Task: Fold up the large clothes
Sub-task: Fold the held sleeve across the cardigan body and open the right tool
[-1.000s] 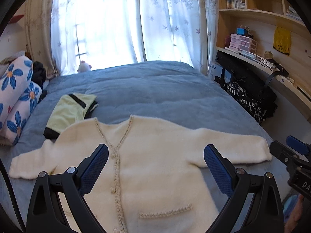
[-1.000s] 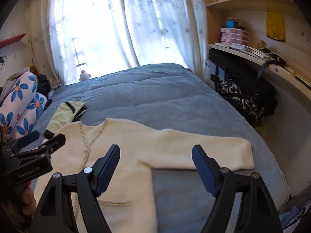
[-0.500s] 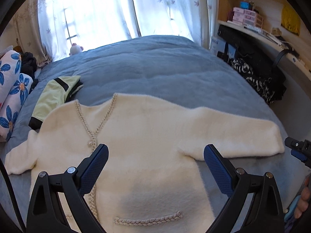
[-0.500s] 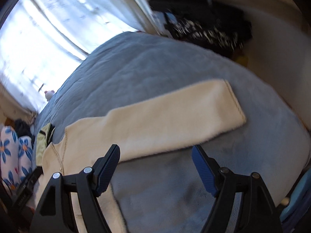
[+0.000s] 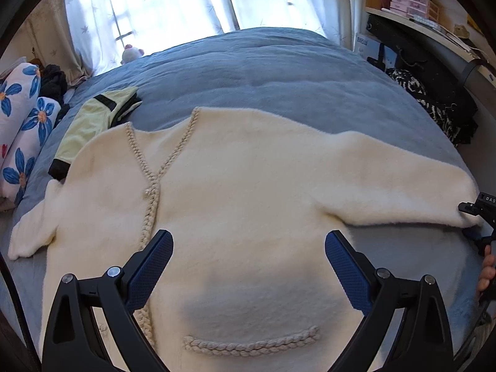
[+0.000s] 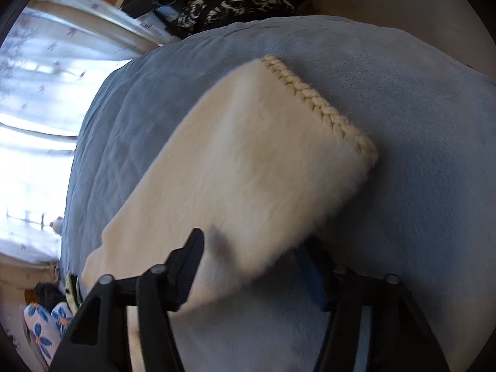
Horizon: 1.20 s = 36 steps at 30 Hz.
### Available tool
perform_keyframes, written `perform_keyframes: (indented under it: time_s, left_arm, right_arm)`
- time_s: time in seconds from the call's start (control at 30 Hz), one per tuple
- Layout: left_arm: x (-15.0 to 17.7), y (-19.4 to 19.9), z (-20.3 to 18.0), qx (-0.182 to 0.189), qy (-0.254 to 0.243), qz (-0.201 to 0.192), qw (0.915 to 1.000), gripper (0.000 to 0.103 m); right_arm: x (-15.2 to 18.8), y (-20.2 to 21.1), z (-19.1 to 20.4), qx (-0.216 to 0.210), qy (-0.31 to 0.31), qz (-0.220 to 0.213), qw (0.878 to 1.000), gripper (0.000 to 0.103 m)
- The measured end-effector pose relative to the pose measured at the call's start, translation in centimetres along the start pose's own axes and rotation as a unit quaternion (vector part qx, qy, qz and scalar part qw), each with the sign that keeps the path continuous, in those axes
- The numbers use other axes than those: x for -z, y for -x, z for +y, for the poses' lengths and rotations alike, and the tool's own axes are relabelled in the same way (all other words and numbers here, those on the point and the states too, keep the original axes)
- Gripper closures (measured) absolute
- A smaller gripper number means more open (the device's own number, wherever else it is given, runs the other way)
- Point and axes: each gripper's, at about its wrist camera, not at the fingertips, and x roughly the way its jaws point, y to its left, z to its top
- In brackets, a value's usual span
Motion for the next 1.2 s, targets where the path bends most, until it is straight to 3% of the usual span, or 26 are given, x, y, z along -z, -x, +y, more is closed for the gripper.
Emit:
perform_keyframes:
  time_s: [0.03, 0.1, 0.23, 0.3, 0.4, 0.5, 0.6, 0.67, 0.8, 0.87, 0.93, 1.0, 1.07, 1.2]
  left_arm:
    - [0.2, -0.1, 0.6, -0.005, 0.004, 0.003, 1.0000, 0.005]
    - [0.4, -0.4, 1.8, -0.012, 0.014, 0.007, 0.9998, 0.005]
    - [1.0, -0.5, 4.9, -0.032, 0.042, 0.011, 0.9986, 0.005]
    - [1.3, -0.5, 6.6, -0.036, 0.057, 0.014, 0.9976, 0.005]
    - [1.9, -0.6, 9.3, -0.033, 0.083, 0.022, 0.9957, 0.005]
    - [2.2, -0.7, 11.3, -0.035, 0.103, 0.027, 0.9937, 0.005]
    - [2.7, -0.7, 12.4, -0.038, 0.112, 0.027, 0.9926, 0.005]
    - [3.1, -1.0, 12.9, -0.036, 0.117, 0.032, 0.9920, 0.005]
    - [3.8, -1.7, 13.2, -0.021, 0.117, 0.047, 0.9918, 0.005]
    - [3.9, -2.1, 13.1, -0.013, 0.115, 0.053, 0.9918, 0.005]
    - [4.1, -2.5, 13.1, -0.002, 0.112, 0.059, 0.9920, 0.005]
    - [4.2, -2.9, 13.0, 0.014, 0.113, 0.065, 0.9914, 0.005]
    - [4.2, -3.5, 12.9, 0.046, 0.124, 0.076, 0.9883, 0.005]
    - [4.5, -4.9, 12.7, 0.123, 0.158, 0.106, 0.9740, 0.005]
  right_arm:
    - [-0.1, -0.2, 0.2, 0.005, 0.003, -0.009, 1.000, 0.075]
    - [-0.1, 0.0, 1.1, 0.006, 0.015, -0.020, 1.000, 0.094]
    - [1.7, 3.9, 6.2, -0.022, 0.102, -0.095, 0.990, 0.095]
    - [3.8, 6.3, 10.0, -0.056, 0.165, -0.119, 0.977, 0.095]
    - [8.2, 9.1, 16.2, -0.105, 0.267, -0.131, 0.949, 0.095]
    - [13.7, 9.9, 21.2, -0.138, 0.359, -0.112, 0.916, 0.095]
    - [20.0, 7.9, 25.0, -0.141, 0.447, -0.063, 0.881, 0.095]
    - [23.7, 5.3, 26.0, -0.119, 0.492, -0.026, 0.862, 0.092]
    - [29.3, -0.5, 25.6, -0.059, 0.539, 0.061, 0.838, 0.080]
    - [30.6, -1.8, 24.2, -0.046, 0.543, 0.089, 0.833, 0.077]
    - [30.5, -1.7, 23.2, -0.045, 0.544, 0.080, 0.834, 0.071]
    - [30.1, -0.9, 23.0, -0.064, 0.528, 0.090, 0.842, 0.064]
    - [29.9, 0.0, 22.7, -0.085, 0.512, 0.096, 0.850, 0.063]
    - [29.2, 1.7, 21.7, -0.101, 0.480, 0.084, 0.867, 0.063]
